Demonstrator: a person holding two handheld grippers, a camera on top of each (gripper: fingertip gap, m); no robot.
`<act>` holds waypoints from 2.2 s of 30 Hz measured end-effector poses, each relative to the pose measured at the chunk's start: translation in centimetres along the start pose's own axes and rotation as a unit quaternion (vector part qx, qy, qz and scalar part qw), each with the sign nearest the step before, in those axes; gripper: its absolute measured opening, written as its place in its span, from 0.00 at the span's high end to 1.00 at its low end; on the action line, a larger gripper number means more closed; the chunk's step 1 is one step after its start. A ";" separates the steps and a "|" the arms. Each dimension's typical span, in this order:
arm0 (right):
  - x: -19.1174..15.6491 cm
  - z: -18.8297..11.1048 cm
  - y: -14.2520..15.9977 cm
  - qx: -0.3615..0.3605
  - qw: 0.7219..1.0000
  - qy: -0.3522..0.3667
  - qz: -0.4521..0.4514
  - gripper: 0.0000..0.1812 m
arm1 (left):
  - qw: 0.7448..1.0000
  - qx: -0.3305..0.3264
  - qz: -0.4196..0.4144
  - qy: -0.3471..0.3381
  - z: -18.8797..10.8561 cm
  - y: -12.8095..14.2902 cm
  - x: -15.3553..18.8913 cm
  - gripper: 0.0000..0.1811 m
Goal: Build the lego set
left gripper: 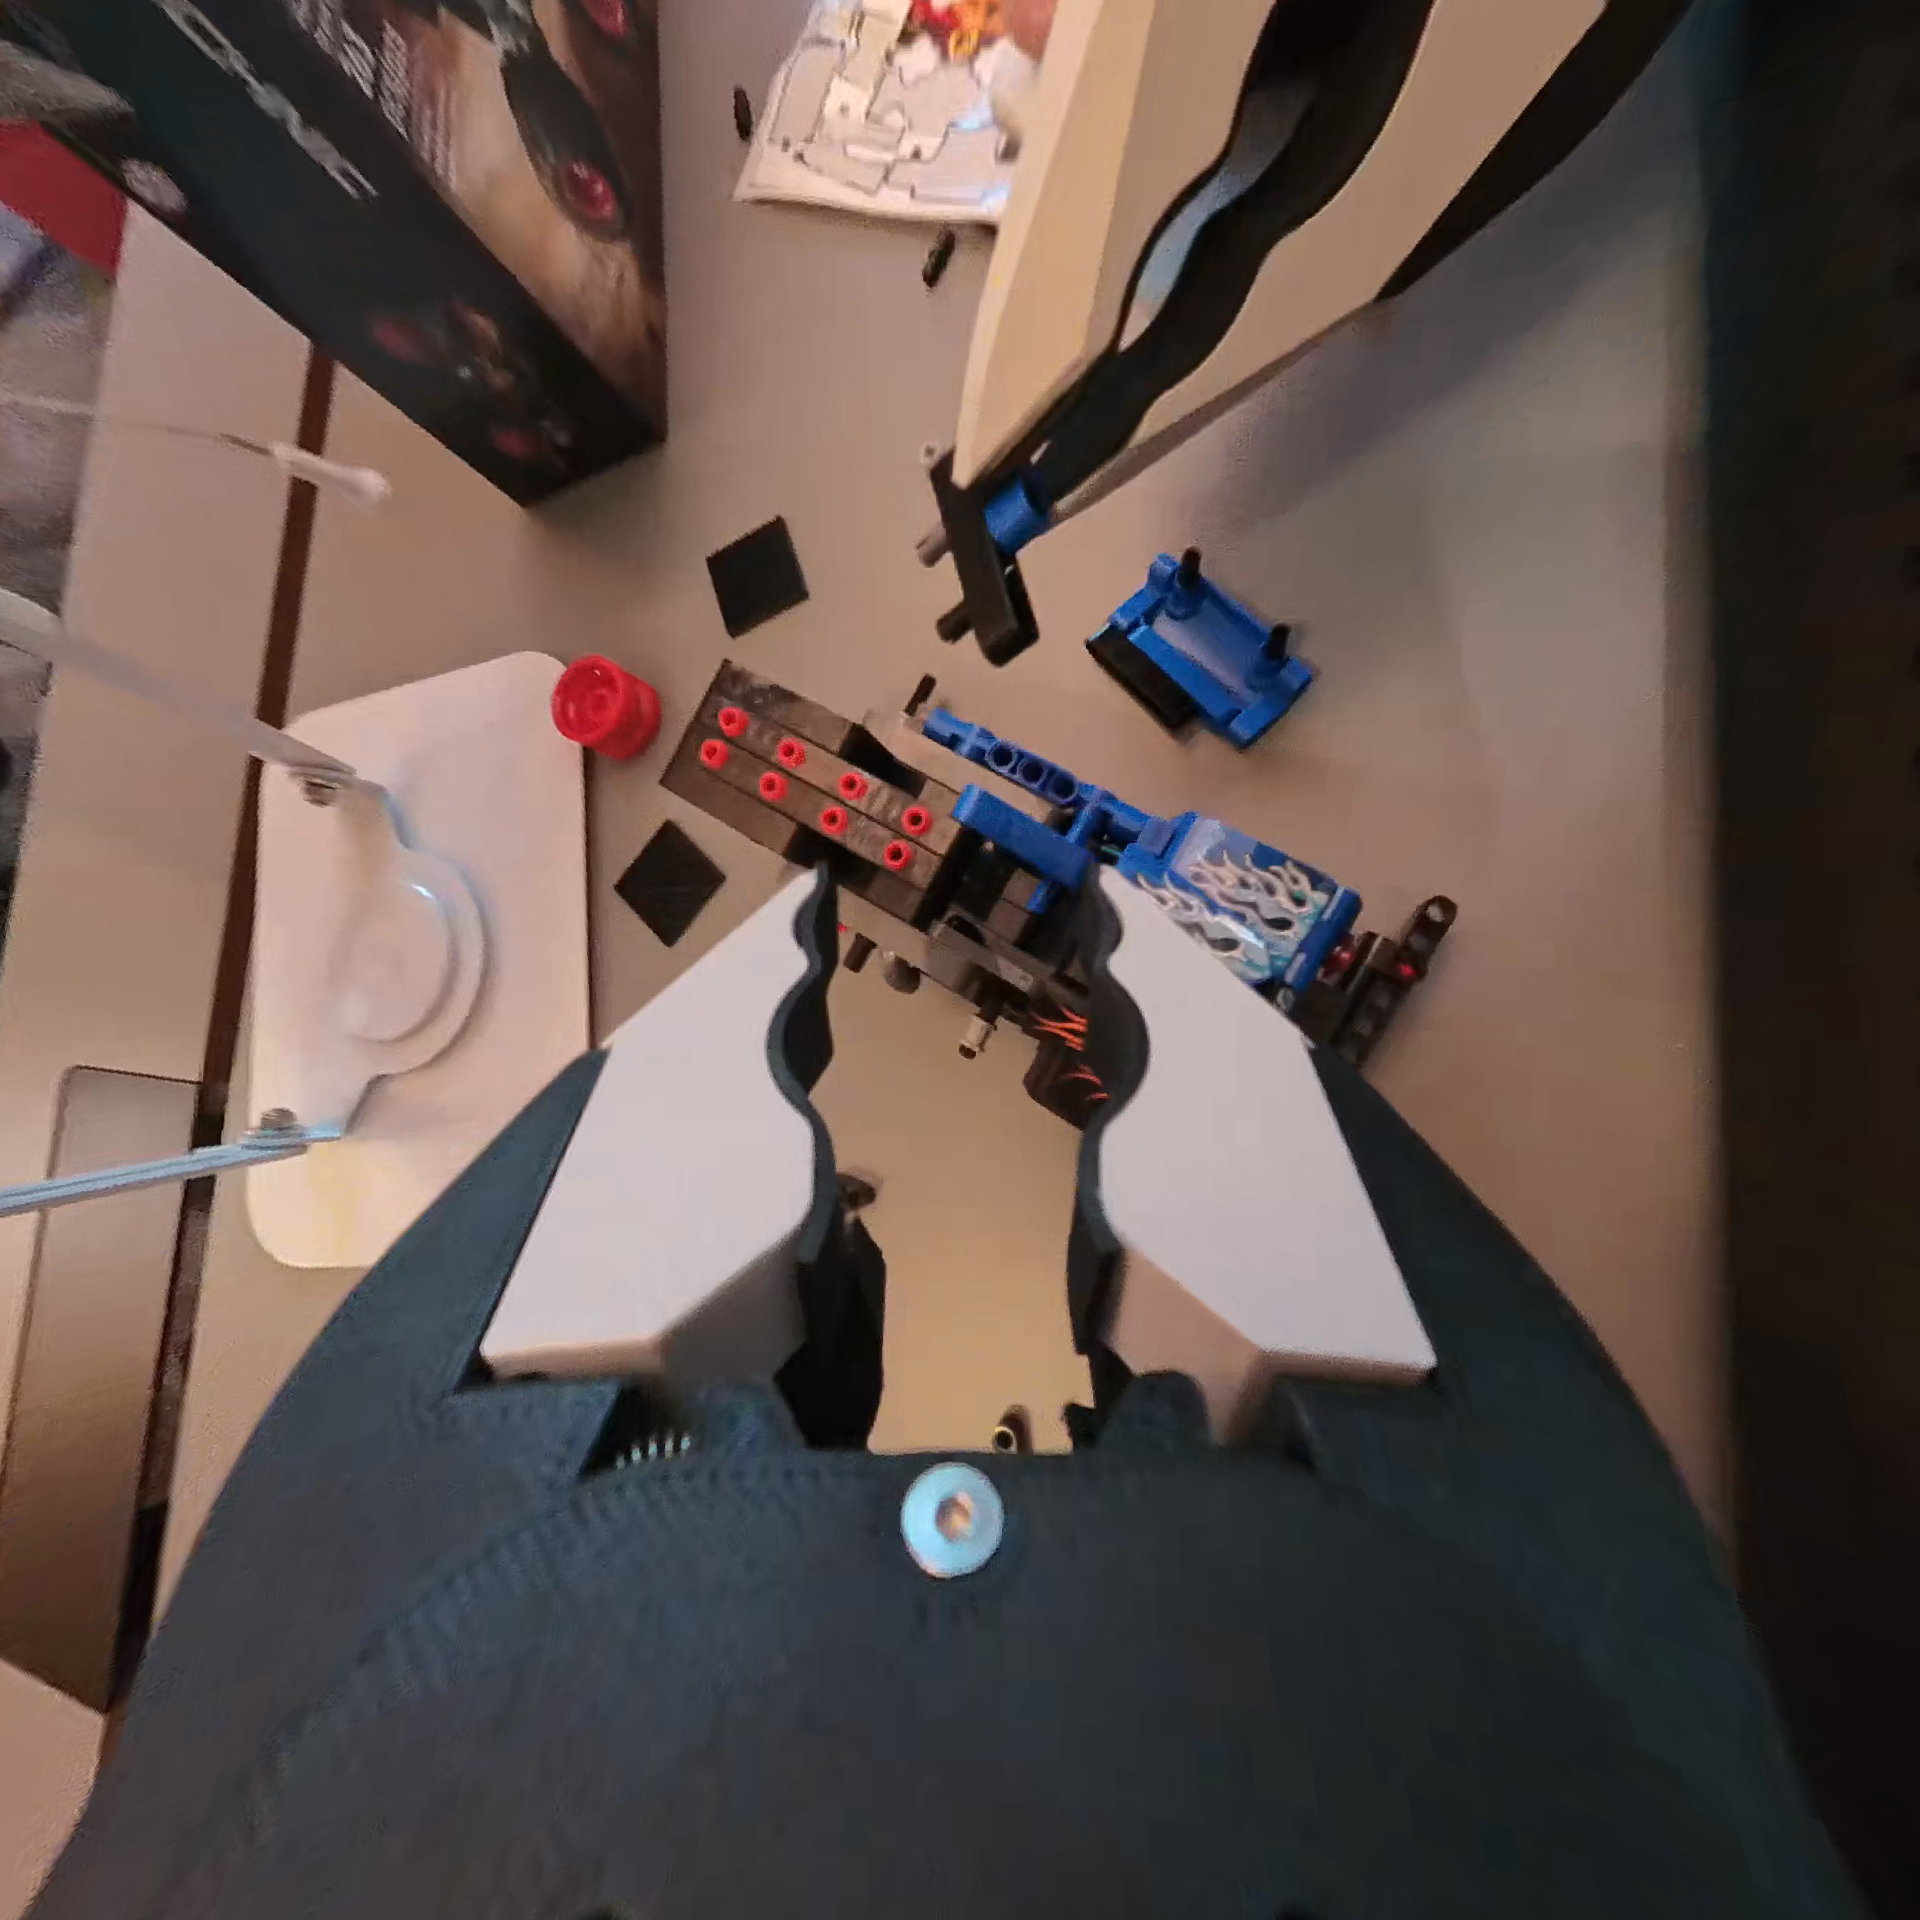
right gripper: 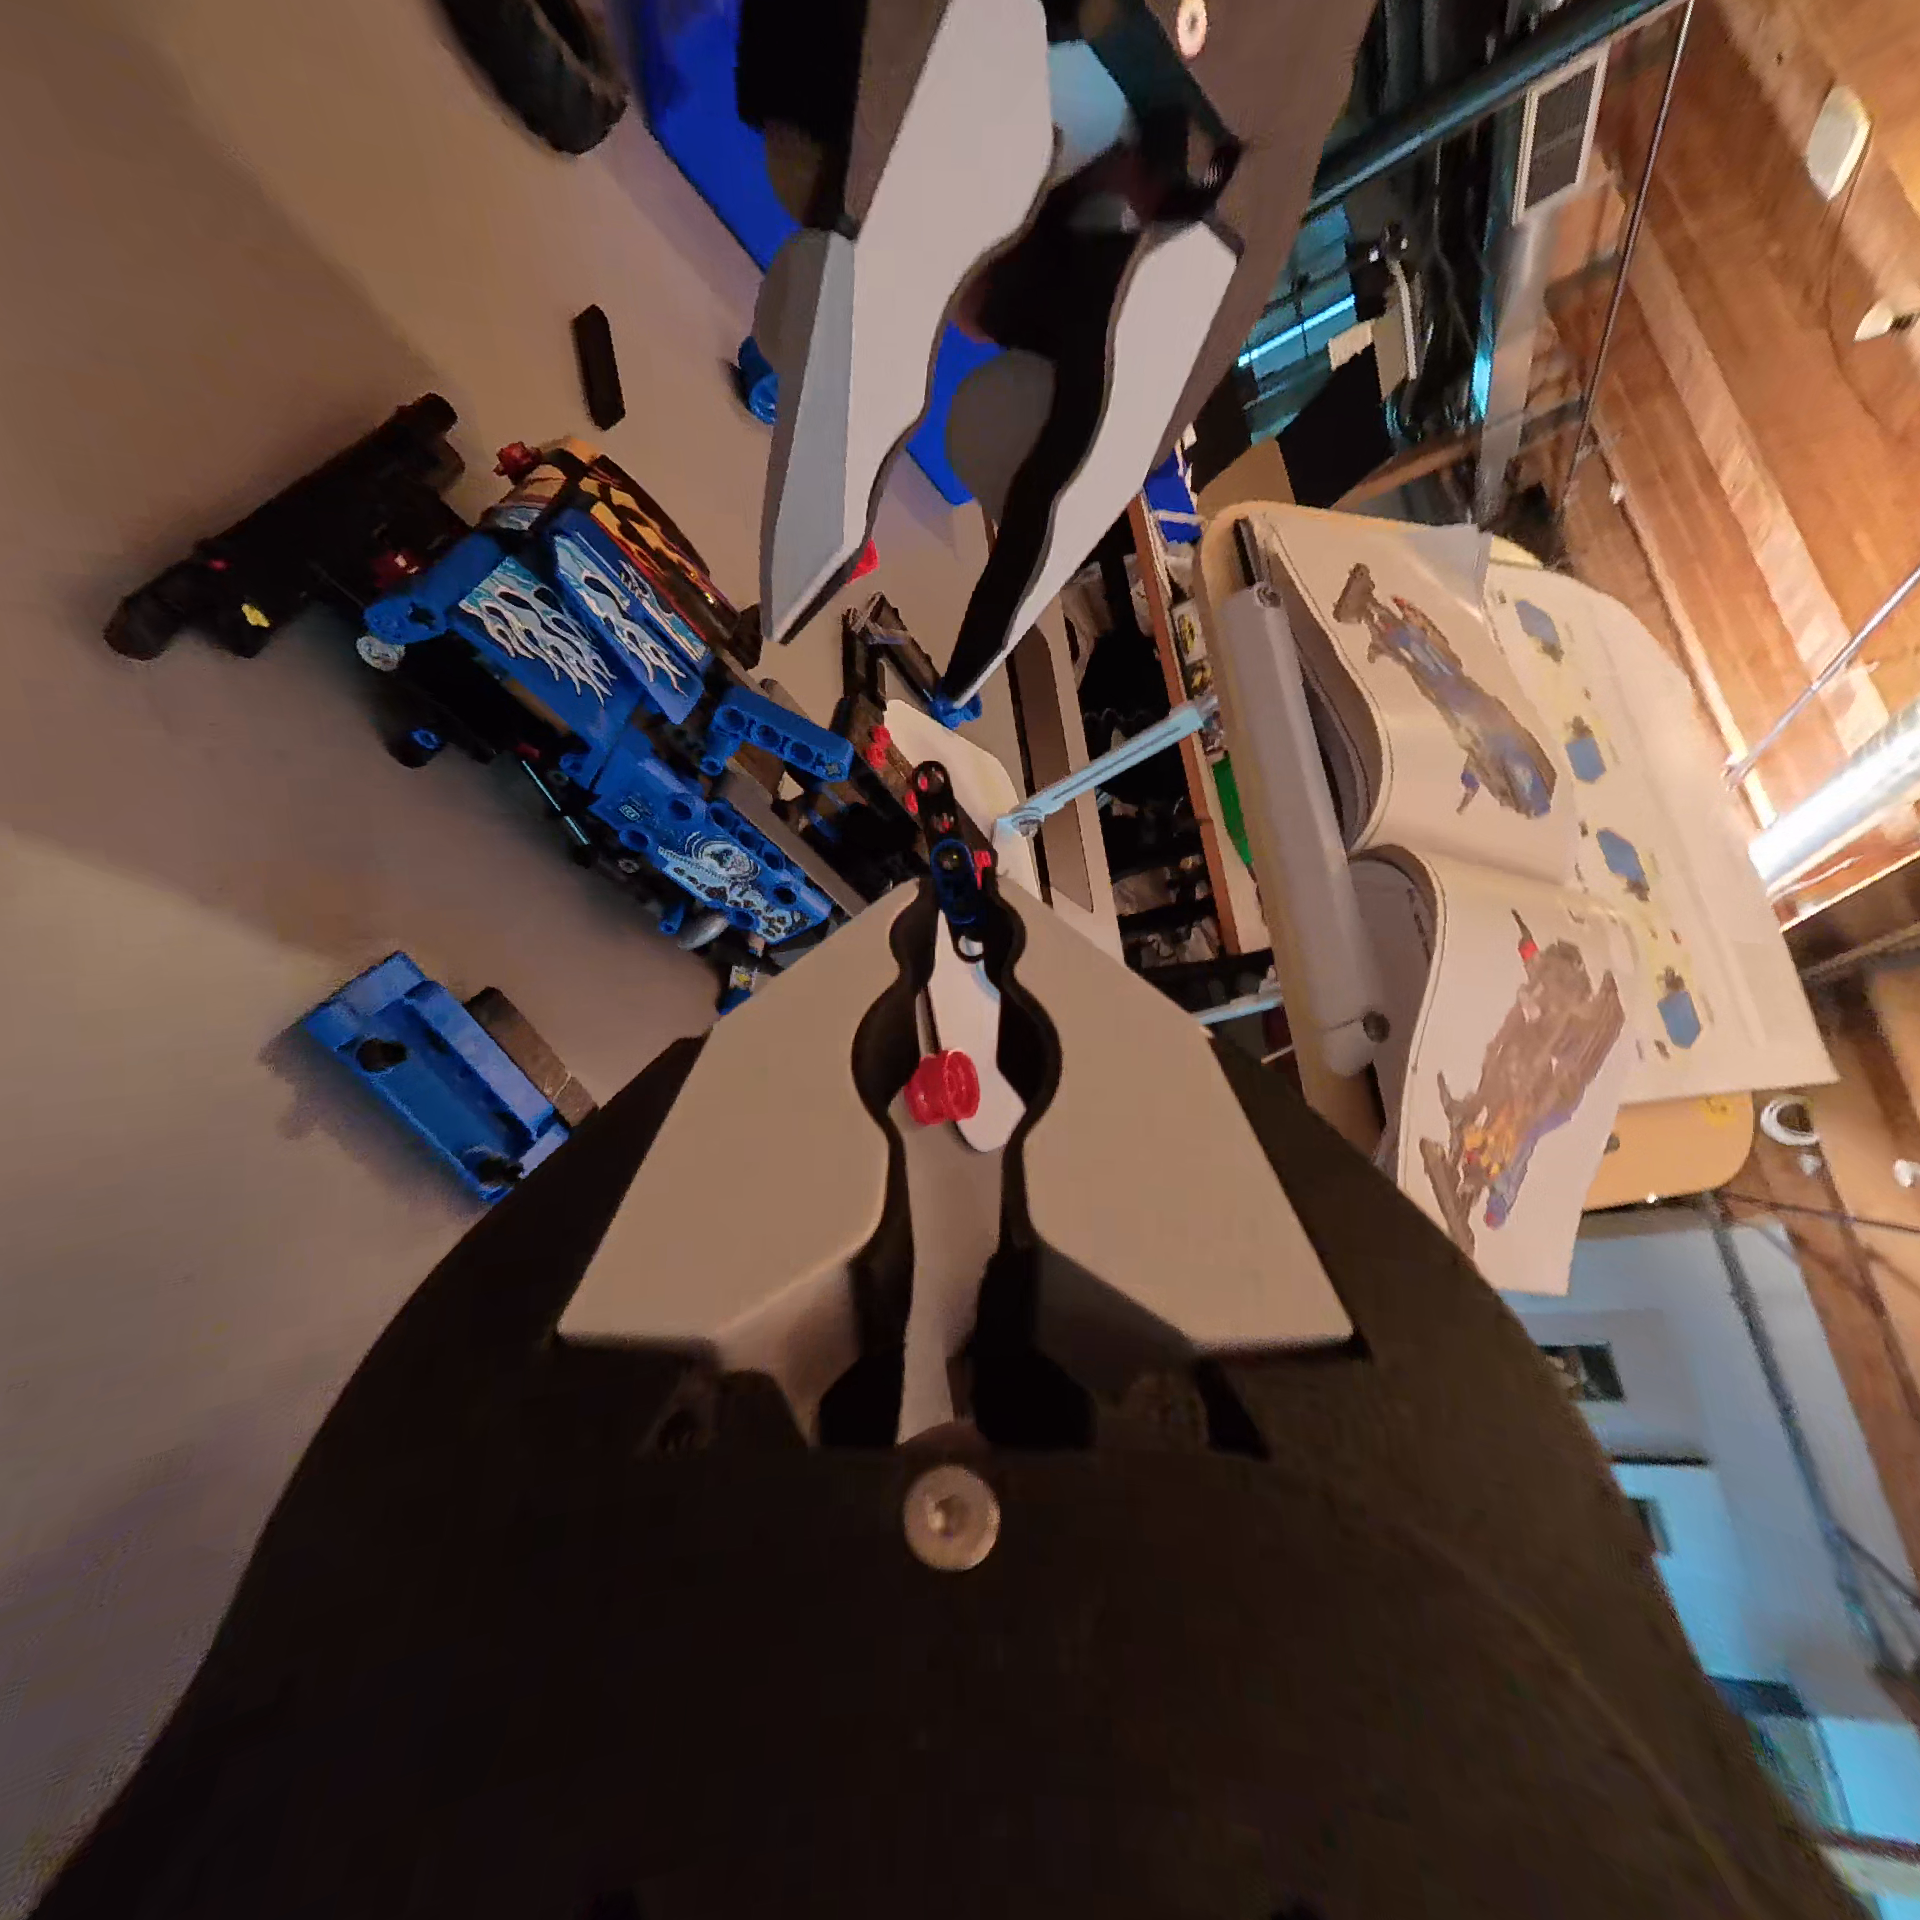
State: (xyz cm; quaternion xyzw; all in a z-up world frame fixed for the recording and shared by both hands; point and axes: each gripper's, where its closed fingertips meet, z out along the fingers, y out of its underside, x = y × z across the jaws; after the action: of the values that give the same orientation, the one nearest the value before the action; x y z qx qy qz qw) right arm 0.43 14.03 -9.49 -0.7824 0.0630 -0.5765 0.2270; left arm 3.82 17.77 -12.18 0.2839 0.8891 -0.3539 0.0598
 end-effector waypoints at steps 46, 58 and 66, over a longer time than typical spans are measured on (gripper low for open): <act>-3.2 2.8 -0.4 -0.003 0.785 -0.260 0.563 0.88 | 0.992 0.088 -0.058 0.064 1.6 0.6 -0.8 0.89; -3.3 4.2 -0.6 0.021 0.710 -0.294 0.639 0.95 | 0.997 0.078 -0.010 0.026 2.0 0.4 -1.0 0.89; -2.9 3.5 0.6 0.019 0.682 -0.343 0.646 0.95 | 0.997 0.066 -0.008 0.025 2.2 0.6 -0.8 0.92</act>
State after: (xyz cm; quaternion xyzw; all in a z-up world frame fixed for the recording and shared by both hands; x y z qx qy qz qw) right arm 2.86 15.54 -13.05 -0.6857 0.4596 0.0207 0.5640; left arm 4.58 16.29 -13.88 0.2886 0.8676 -0.4047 0.0157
